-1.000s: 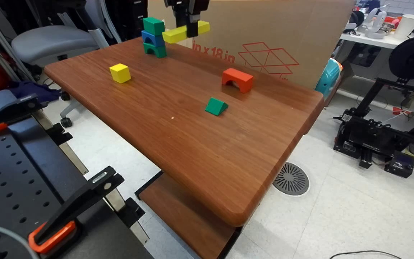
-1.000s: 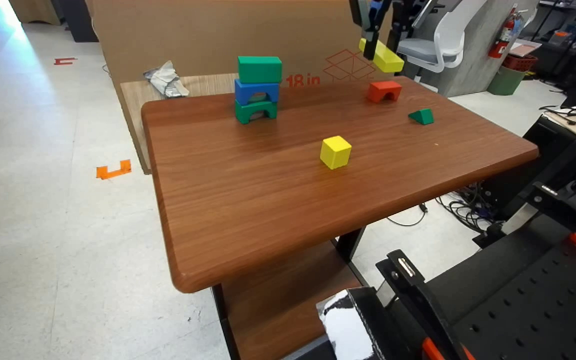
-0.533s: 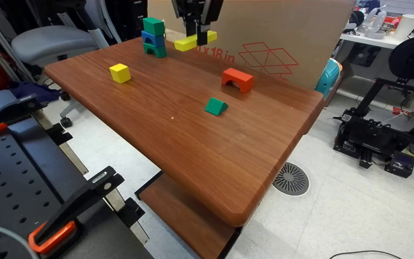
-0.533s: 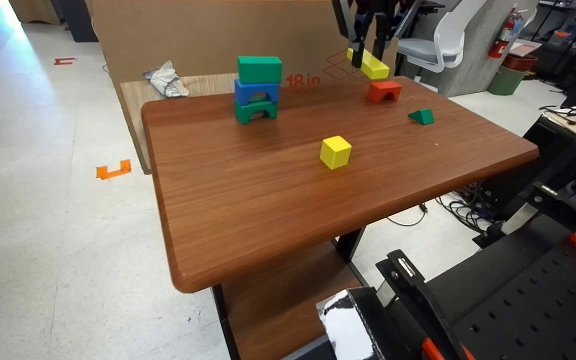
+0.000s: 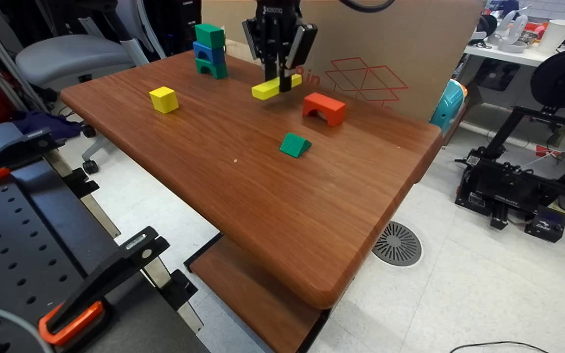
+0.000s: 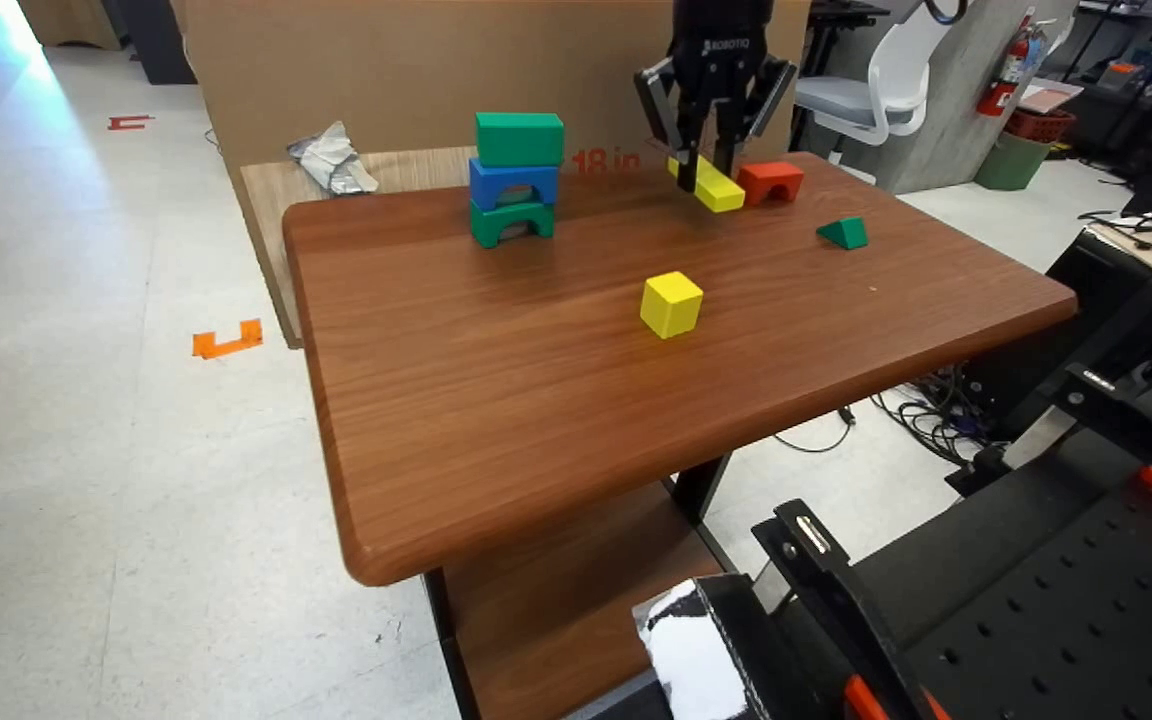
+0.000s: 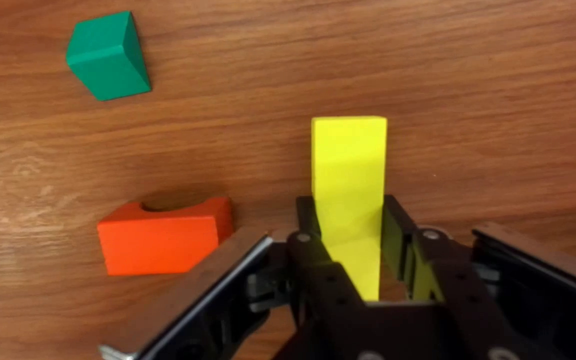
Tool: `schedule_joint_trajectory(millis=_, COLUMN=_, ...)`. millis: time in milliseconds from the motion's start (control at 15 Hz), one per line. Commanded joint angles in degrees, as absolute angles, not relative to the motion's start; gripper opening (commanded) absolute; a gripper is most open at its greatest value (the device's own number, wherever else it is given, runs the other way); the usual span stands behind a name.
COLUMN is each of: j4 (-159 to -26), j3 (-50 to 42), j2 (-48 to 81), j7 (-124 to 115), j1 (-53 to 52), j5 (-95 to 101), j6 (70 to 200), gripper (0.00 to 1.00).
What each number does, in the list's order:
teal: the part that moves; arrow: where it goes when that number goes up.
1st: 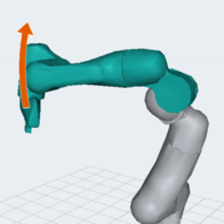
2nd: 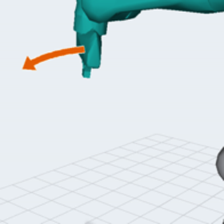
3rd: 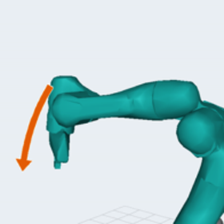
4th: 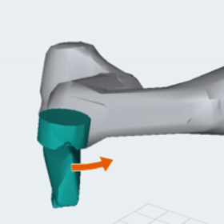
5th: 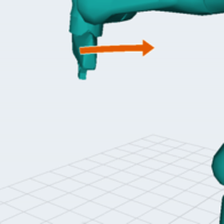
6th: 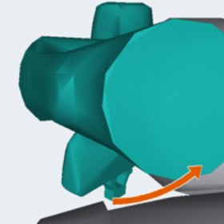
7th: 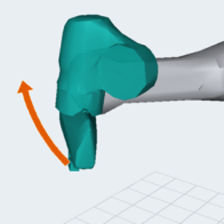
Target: Move the yellow rectangular block backward
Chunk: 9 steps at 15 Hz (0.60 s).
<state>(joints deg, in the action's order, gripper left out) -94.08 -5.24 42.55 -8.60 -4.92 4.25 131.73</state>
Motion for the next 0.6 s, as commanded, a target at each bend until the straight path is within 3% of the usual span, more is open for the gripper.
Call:
schedule_joint_trajectory(millis=0, j4=-88.42, j3=-4.89, j2=46.50, j7=-7.40, j1=-4.72, j5=6.00, j6=128.29, gripper=0.08)
schedule_joint_trajectory(millis=333, j4=-85.31, j3=-4.88, j2=49.07, j7=-7.49, j1=-4.99, j5=6.02, j6=126.17, gripper=0.08)
schedule_joint_trajectory(millis=400, j4=-85.17, j3=-4.78, j2=49.02, j7=-7.47, j1=-4.93, j5=5.87, j6=125.89, gripper=0.58)
schedule_joint_trajectory(millis=533, j4=-85.87, j3=-4.47, j2=48.09, j7=-7.05, j1=-4.62, j5=5.52, j6=125.93, gripper=0.66)
